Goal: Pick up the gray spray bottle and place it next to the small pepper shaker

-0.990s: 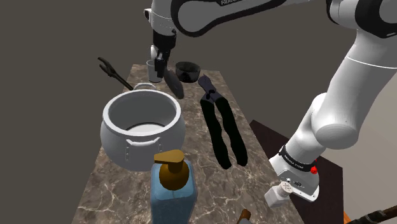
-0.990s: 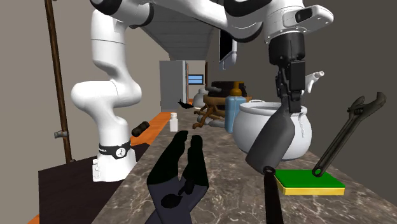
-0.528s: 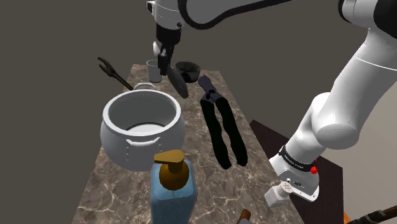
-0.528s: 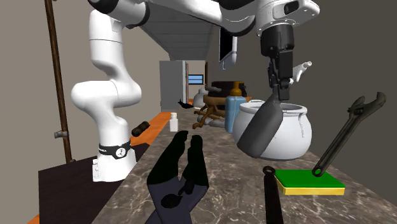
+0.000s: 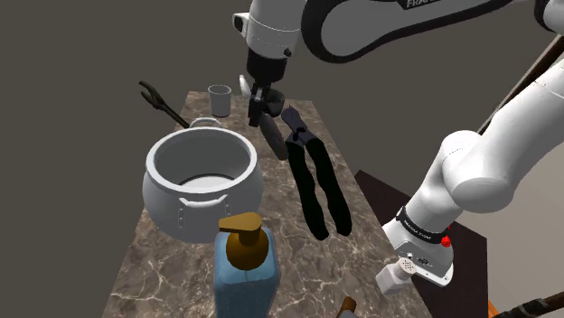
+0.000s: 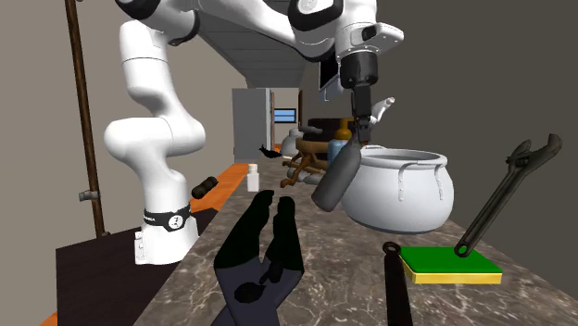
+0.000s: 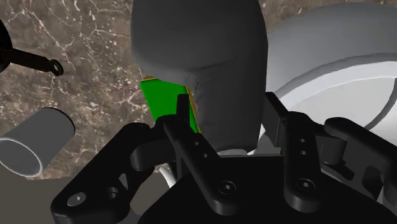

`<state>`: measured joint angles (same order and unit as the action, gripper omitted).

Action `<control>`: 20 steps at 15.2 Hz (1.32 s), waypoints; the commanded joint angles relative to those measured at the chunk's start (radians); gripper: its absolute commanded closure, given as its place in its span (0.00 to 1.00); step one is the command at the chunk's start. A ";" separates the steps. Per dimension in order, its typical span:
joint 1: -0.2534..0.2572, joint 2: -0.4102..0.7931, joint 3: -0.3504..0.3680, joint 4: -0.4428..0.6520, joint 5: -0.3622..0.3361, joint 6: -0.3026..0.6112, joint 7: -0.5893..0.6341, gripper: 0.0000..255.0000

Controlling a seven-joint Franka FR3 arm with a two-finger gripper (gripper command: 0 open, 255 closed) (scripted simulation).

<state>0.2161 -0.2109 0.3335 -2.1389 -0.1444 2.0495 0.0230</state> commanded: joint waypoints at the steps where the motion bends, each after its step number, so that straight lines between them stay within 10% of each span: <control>1: 0.021 -0.058 0.018 -0.051 0.022 -0.008 0.027 1.00; 20: 0.209 -0.386 0.171 -0.337 0.202 -0.063 0.233 1.00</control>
<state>0.4247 -0.6000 0.5002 -2.4644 0.0564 1.9716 0.2523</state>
